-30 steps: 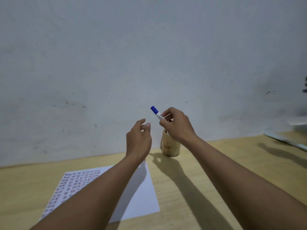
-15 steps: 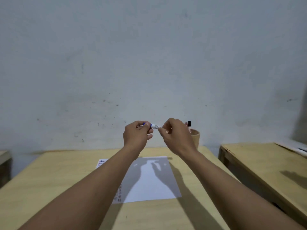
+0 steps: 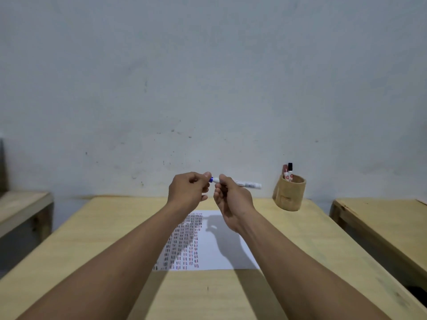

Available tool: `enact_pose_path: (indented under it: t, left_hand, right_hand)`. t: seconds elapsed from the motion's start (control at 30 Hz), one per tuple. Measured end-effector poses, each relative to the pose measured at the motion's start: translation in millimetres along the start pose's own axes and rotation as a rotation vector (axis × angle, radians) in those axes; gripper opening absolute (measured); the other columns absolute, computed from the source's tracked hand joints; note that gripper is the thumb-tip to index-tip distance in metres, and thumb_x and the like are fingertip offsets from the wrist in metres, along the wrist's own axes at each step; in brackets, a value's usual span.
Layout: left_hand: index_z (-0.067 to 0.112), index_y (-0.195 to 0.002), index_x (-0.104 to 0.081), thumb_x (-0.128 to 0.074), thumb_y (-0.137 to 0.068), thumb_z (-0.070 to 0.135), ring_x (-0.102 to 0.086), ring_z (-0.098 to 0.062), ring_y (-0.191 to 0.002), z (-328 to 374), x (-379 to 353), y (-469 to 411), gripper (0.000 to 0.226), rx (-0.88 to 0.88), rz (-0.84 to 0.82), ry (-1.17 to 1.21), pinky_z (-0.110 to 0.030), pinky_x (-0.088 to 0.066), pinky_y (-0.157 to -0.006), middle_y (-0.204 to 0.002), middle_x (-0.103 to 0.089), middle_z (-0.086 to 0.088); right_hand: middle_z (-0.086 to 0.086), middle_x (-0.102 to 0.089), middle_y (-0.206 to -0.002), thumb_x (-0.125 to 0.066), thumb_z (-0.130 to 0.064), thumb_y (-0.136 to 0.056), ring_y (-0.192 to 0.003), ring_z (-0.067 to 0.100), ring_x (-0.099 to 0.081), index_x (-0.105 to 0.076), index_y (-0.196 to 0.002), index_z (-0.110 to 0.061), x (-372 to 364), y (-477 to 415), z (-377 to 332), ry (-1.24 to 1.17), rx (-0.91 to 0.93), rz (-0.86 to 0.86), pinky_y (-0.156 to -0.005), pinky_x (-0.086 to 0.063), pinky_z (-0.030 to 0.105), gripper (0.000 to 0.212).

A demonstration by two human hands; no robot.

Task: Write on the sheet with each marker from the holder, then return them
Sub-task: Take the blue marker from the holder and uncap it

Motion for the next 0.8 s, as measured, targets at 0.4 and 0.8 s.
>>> enact_pose_path:
  t: [0.4,0.8]
  left_hand:
    - [0.014,-0.093,-0.076,-0.078,-0.083,0.018,-0.068,-0.021,-0.076,-54.9,87.0,-17.3,0.011,0.063,0.2,-0.515,-0.023,-0.043,-0.062,-0.09,-0.074,-0.007]
    - [0.018,-0.138,-0.06,-0.057,-0.096,0.016,-0.063,-0.035,-0.116,-95.4,100.6,-18.2,0.043,0.051,0.16,-0.913,-0.037,-0.05,-0.089,-0.129,-0.068,-0.01]
  right_hand:
    - [0.002,-0.058,-0.068,-0.067,-0.017,-0.095,-0.059,0.011,-0.053,-0.067,-0.083,-0.009,1.7,-14.0,41.9,0.38,0.039,0.013,-0.057,-0.054,0.022,0.015]
    - [0.005,-0.065,-0.078,-0.065,-0.02,-0.094,-0.063,0.014,-0.062,-0.069,-0.104,-0.001,17.6,-31.1,56.9,0.794,0.19,0.058,-0.054,-0.055,0.027,0.022]
Point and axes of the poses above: each hand's wrist, its own y-axis away from the middle knuckle, its own x-axis out of the back of the hand, z = x × y, the point moved 1 cm from there along -y, towards the middle knuckle
